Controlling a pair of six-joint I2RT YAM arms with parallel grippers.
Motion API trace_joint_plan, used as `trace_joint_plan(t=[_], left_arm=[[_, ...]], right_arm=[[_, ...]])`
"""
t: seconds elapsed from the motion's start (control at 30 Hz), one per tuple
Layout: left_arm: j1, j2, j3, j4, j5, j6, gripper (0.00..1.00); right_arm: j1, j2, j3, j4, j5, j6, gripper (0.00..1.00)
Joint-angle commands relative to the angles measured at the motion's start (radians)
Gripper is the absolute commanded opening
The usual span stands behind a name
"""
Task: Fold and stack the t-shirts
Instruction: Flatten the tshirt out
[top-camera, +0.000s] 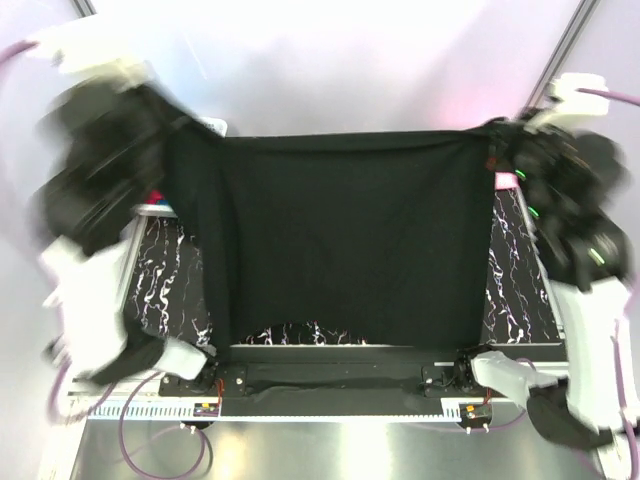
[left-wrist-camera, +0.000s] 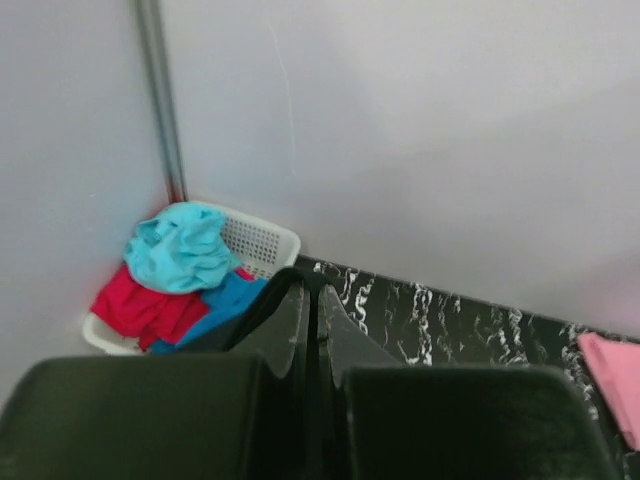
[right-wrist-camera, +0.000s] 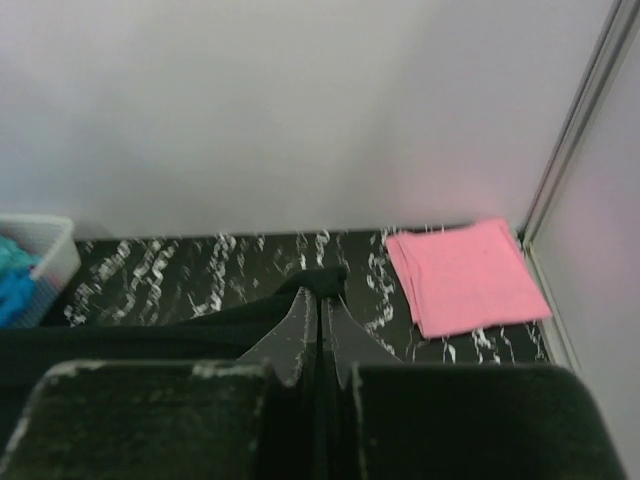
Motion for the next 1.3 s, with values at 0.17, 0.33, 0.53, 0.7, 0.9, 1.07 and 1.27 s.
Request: trace_joint_plan(t=[0.17, 0.33, 0.53, 0.7, 0.9, 1.07, 1.27], left_arm=[[0.176, 0.738, 0.099, -0.093, 0.268, -0.241, 0.0], [0.273, 0.97, 0.122, -0.03, 0.354, -0.313, 0.0], [0.333, 1.021, 0.083, 0.117, 0.321, -0.309, 0.0], [0.365, 1.036, 0.087, 0.169, 0.327, -0.31, 0.0], [0.377, 1.07, 0.063, 0.251, 0.42, -0.324, 0.0], [0.359, 1.065, 0.018, 0.336, 0.465, -0.278, 0.98], [0.334, 1.036, -0.034, 0.375, 0.381, -0.269, 0.99]], right_arm=[[-0.093, 0.527, -0.173, 0.216, 0.017, 0.176, 0.0], [-0.142, 0.921, 0.009, 0.239, -0.011, 0.23, 0.0], [-0.168, 1.263, 0.396, 0.105, 0.02, 0.226, 0.0], [-0.184, 1.426, 0.686, 0.003, 0.04, 0.21, 0.0], [-0.19, 1.483, 0.772, -0.022, 0.06, 0.218, 0.0], [-0.19, 1.497, 0.736, -0.028, -0.041, 0.216, 0.39], [-0.188, 1.489, 0.686, -0.024, -0.114, 0.218, 0.61]])
